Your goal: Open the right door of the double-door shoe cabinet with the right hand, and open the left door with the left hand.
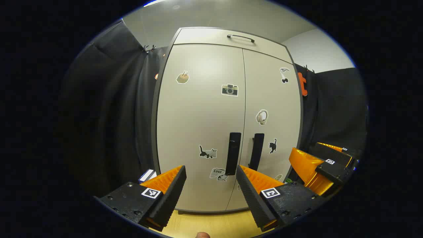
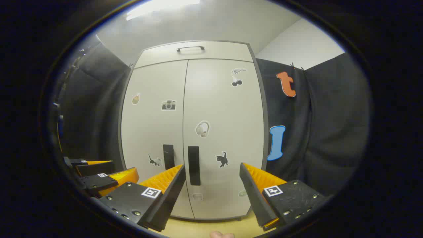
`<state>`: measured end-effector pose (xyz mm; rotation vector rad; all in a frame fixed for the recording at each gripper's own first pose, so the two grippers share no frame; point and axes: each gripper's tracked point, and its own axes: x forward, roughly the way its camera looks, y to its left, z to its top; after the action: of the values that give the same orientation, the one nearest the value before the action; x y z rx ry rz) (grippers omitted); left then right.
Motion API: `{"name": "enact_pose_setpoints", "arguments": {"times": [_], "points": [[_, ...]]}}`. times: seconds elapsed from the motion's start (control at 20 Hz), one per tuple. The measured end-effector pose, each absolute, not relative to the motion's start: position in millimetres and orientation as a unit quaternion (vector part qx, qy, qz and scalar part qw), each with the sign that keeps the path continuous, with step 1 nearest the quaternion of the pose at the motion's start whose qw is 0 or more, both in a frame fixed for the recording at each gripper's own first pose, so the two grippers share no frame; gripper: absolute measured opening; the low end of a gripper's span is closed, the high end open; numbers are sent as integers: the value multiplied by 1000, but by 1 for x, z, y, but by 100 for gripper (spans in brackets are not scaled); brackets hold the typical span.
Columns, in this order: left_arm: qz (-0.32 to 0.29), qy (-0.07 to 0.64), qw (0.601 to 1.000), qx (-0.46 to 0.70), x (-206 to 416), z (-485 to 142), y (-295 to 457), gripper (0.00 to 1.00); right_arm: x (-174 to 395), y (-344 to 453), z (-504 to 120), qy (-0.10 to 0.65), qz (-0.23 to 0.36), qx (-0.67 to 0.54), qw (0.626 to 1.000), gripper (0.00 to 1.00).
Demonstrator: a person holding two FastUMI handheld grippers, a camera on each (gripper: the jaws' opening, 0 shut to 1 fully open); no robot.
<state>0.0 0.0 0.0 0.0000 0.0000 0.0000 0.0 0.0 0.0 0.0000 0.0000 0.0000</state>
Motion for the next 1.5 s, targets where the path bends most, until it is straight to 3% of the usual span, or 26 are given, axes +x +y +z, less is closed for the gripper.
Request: {"name": "enact_pose_setpoints", "arguments": {"times": [1.15,1.5], "points": [[26,-8,1000,6,25,0,47,95,80,52,-29,26,43,3,999,97],[44,-5,999,9,20,-4,74,95,114,51,-43,33,16,-6,999,95]]}}
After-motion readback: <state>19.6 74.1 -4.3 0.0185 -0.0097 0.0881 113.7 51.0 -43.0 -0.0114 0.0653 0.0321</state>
